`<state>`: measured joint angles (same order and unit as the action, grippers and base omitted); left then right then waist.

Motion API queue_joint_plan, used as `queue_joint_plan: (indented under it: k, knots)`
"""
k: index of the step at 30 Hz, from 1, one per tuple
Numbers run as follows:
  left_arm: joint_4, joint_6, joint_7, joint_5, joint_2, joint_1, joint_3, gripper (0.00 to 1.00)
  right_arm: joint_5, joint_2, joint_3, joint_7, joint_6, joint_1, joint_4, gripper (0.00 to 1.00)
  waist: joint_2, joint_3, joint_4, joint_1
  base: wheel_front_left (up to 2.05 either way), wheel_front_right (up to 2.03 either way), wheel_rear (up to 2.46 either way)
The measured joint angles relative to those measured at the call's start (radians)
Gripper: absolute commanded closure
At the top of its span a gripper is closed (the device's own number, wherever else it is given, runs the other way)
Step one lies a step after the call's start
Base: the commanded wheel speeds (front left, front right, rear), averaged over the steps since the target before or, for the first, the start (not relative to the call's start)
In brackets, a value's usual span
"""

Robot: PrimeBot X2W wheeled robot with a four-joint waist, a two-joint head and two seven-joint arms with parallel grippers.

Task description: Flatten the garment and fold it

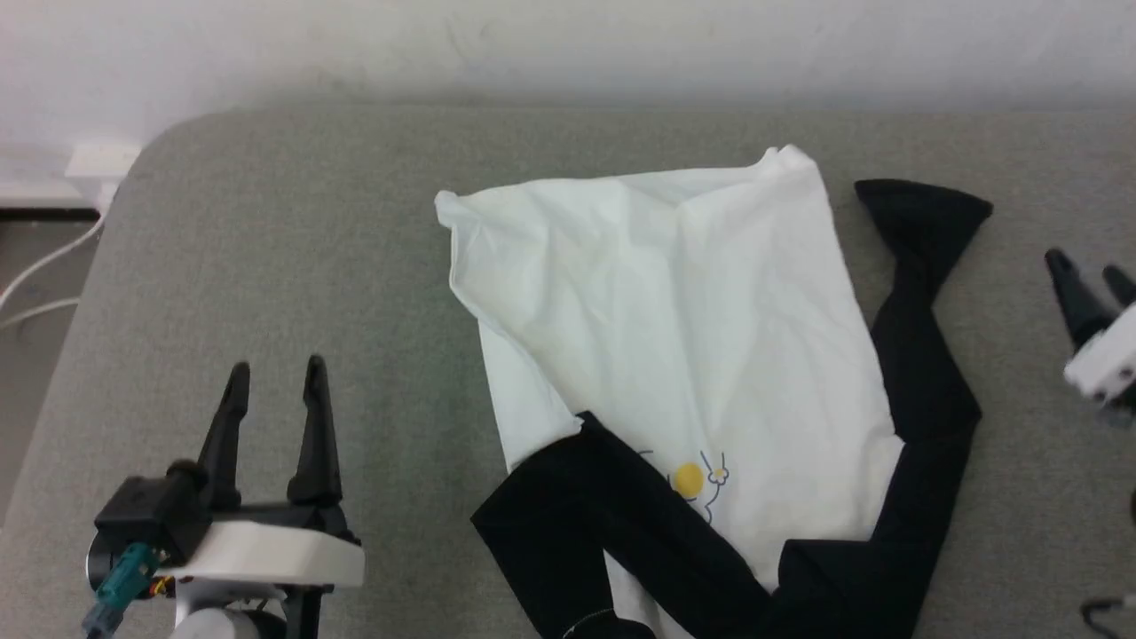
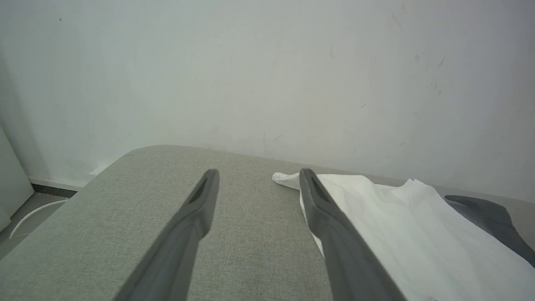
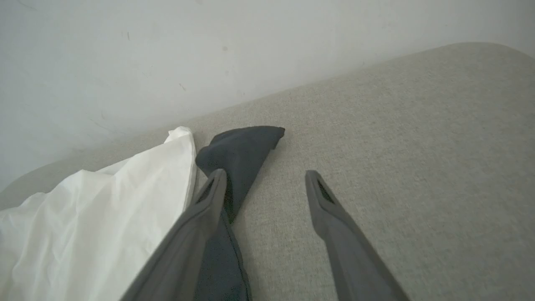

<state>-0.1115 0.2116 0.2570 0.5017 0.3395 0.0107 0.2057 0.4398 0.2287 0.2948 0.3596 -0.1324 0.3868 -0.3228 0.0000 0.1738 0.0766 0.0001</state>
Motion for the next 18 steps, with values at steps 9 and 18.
queue_joint_plan:
  k: [9, 18]
  knots:
    - [-0.036, -0.045, 0.000, -0.044, -0.060, -0.101, 0.001, 0.00, -0.013, 0.082, -0.001, 0.236, 0.000, 0.349, -0.254, 0.00, 0.0000, 0.148, 0.042, 0.0003, 0.00, 0.00, 0.00]
    - [-0.042, -0.089, 0.000, -0.084, -0.107, -0.161, -0.006, 0.00, -0.104, 0.102, 0.056, 0.323, 0.000, 0.498, -0.377, 0.00, 0.0000, 0.273, 0.094, 0.0002, 0.00, 0.00, 0.00]
